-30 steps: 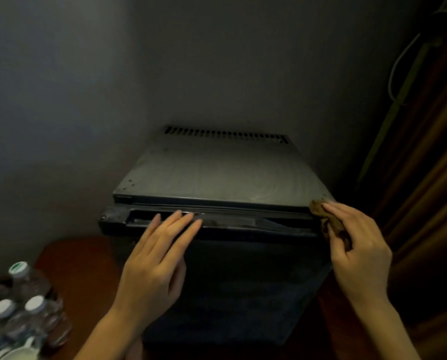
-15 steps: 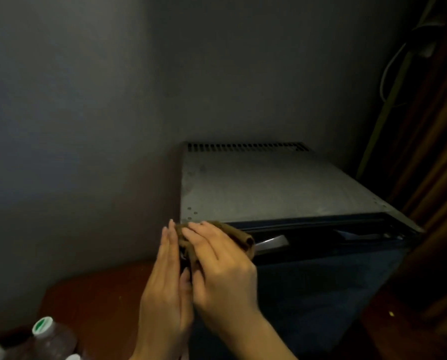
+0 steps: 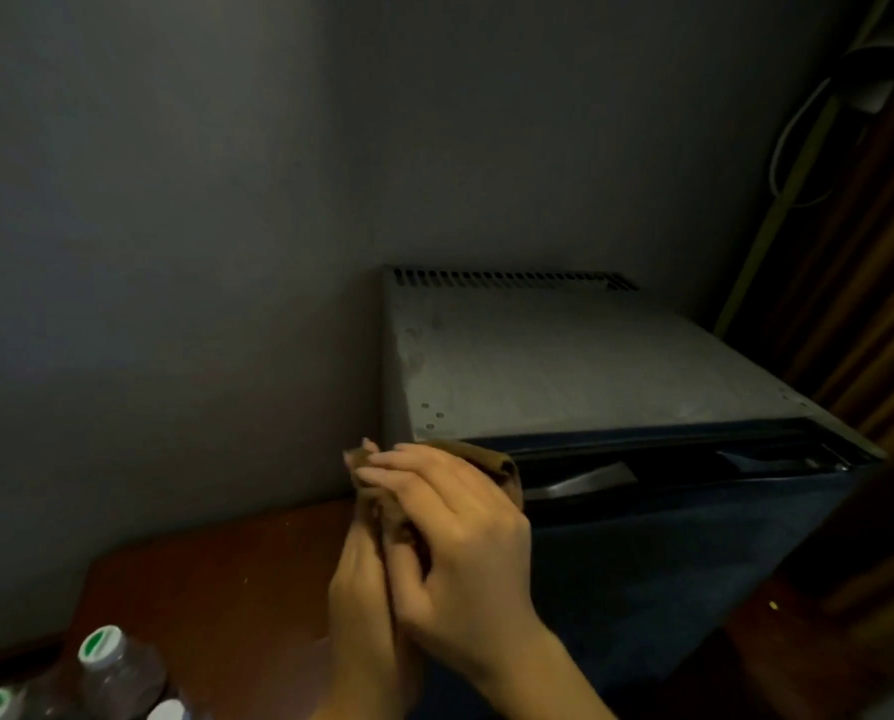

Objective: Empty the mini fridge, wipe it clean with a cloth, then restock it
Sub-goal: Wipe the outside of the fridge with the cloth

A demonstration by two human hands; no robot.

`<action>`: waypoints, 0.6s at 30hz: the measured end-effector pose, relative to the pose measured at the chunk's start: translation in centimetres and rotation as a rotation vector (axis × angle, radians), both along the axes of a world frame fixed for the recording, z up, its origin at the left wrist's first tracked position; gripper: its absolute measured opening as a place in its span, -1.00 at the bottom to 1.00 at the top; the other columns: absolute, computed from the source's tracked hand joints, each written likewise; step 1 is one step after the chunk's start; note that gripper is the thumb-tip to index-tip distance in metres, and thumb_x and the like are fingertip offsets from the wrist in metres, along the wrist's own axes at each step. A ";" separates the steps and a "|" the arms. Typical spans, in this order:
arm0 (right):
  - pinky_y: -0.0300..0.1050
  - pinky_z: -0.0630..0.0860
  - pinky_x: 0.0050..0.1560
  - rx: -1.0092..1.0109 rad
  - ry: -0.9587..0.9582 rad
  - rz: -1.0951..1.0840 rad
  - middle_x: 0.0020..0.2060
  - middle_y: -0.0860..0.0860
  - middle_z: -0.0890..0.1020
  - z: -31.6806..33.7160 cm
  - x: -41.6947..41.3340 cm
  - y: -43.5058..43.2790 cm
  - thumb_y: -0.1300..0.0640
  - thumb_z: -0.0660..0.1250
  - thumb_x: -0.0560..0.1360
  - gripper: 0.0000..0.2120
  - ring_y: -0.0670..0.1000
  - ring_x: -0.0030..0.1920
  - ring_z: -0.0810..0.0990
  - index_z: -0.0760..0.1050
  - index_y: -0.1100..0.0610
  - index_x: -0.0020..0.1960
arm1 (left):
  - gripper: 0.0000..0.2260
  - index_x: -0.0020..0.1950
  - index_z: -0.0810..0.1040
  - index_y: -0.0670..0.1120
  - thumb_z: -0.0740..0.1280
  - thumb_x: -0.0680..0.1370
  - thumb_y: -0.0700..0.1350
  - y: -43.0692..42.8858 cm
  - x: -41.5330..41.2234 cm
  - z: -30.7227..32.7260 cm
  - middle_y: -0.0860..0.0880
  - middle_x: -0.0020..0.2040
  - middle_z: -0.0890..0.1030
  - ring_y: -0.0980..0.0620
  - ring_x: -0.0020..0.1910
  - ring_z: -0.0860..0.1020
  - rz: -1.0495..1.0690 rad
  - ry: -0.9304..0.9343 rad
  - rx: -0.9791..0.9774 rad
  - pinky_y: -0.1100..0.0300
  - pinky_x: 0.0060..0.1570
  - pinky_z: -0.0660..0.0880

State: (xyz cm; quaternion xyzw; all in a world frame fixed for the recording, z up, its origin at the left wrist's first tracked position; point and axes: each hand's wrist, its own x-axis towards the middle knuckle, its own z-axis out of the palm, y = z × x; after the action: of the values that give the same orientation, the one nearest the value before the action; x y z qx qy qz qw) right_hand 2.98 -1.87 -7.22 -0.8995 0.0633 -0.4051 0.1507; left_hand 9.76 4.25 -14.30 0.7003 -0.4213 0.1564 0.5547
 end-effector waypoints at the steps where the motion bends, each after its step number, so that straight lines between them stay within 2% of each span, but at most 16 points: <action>1: -0.20 0.38 0.33 -0.055 0.053 0.074 0.14 -0.10 0.63 0.1 -0.3 -0.3 0.11 0.30 0.40 -0.66 -0.16 0.26 0.49 0.61 0.04 0.15 | -0.39 0.48 0.26 -0.13 0.00 0.61 0.28 0.4 -0.3 -0.1 0.24 0.35 0.44 -0.07 0.35 0.42 0.011 0.045 -0.012 0.58 0.26 0.18; 2: -0.19 0.37 0.34 -0.104 0.103 0.160 0.14 -0.07 0.63 0.1 -0.9 -1.1 0.11 0.32 0.40 -0.68 -0.13 0.28 0.48 0.61 0.06 0.14 | -0.39 0.50 0.25 -0.15 0.00 0.62 0.25 0.9 -0.4 -0.3 0.15 0.44 0.38 -0.04 0.45 0.33 -0.004 0.061 -0.037 0.50 0.31 0.20; 3: -0.16 0.36 0.36 -0.138 0.134 0.251 0.16 -0.04 0.62 0.2 -1.7 -2.0 0.12 0.35 0.41 -0.69 -0.10 0.30 0.48 0.62 0.09 0.14 | -0.45 0.53 0.19 -0.18 0.00 0.64 0.13 1.4 -0.6 -0.2 0.06 0.52 0.29 0.01 0.50 0.25 -0.052 0.049 -0.044 0.42 0.37 0.18; 5: -0.07 0.40 0.34 -0.114 0.104 0.359 0.19 0.00 0.61 -0.1 -3.3 -3.8 0.17 0.35 0.43 -0.72 -0.05 0.33 0.47 0.62 0.15 0.13 | -0.49 0.54 0.12 -0.25 0.00 0.64 -0.05 2.4 -1.0 0.5 -0.05 0.56 0.18 0.01 0.52 0.20 -0.087 -0.015 -0.027 0.33 0.42 0.16; 8: -0.03 0.51 0.21 0.005 -0.052 0.234 0.20 0.01 0.60 -0.6 -4.7 -5.2 0.20 0.30 0.46 -0.70 -0.05 0.28 0.52 0.61 0.17 0.16 | -0.51 0.52 0.11 -0.32 0.02 0.63 -0.14 3.0 -1.5 1.1 -0.15 0.55 0.20 -0.07 0.52 0.21 -0.095 -0.134 0.004 0.26 0.45 0.16; 11: -0.08 0.49 0.24 -0.009 -0.071 0.028 0.23 -0.05 0.58 -0.4 -3.1 -4.1 0.14 0.28 0.47 -0.65 -0.10 0.29 0.50 0.57 0.10 0.24 | -0.51 0.52 0.14 -0.30 0.04 0.59 -0.20 3.8 -1.5 1.1 -0.14 0.53 0.25 -0.06 0.51 0.24 -0.008 -0.082 -0.050 0.24 0.45 0.18; 14: -0.13 0.43 0.32 -0.118 -0.005 0.120 0.27 -0.01 0.56 -0.6 -1.6 -2.4 0.14 0.32 0.45 -0.62 -0.06 0.34 0.46 0.56 0.10 0.27 | -0.52 0.54 0.14 -0.22 0.01 0.62 -0.15 3.5 -1.4 0.9 -0.05 0.55 0.21 0.02 0.51 0.22 0.038 0.017 -0.062 0.31 0.43 0.17; 16: -0.12 0.46 0.27 -0.150 0.007 0.189 0.25 0.04 0.57 -0.7 -3.0 -3.9 0.15 0.34 0.45 -0.62 -0.02 0.30 0.50 0.56 0.14 0.27 | -0.53 0.52 0.16 -0.27 0.01 0.62 -0.18 2.7 -1.7 1.2 -0.07 0.55 0.22 -0.01 0.52 0.22 0.007 -0.010 -0.056 0.26 0.44 0.18; 18: -0.11 0.49 0.19 -0.108 0.015 0.167 0.19 0.04 0.60 -0.4 -5.7 -6.5 0.15 0.35 0.41 -0.62 0.01 0.21 0.56 0.58 0.15 0.23 | -0.55 0.49 0.18 -0.32 0.03 0.61 -0.21 1.8 -2.0 1.6 -0.11 0.53 0.24 -0.07 0.51 0.23 -0.052 -0.062 -0.056 0.19 0.46 0.20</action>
State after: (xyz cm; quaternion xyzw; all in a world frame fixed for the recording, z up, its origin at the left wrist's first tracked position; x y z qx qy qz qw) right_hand -2.73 -8.35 -7.65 -0.9115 -0.0327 -0.3872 0.1349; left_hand 7.80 6.05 -12.66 0.6680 -0.4518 0.1756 0.5646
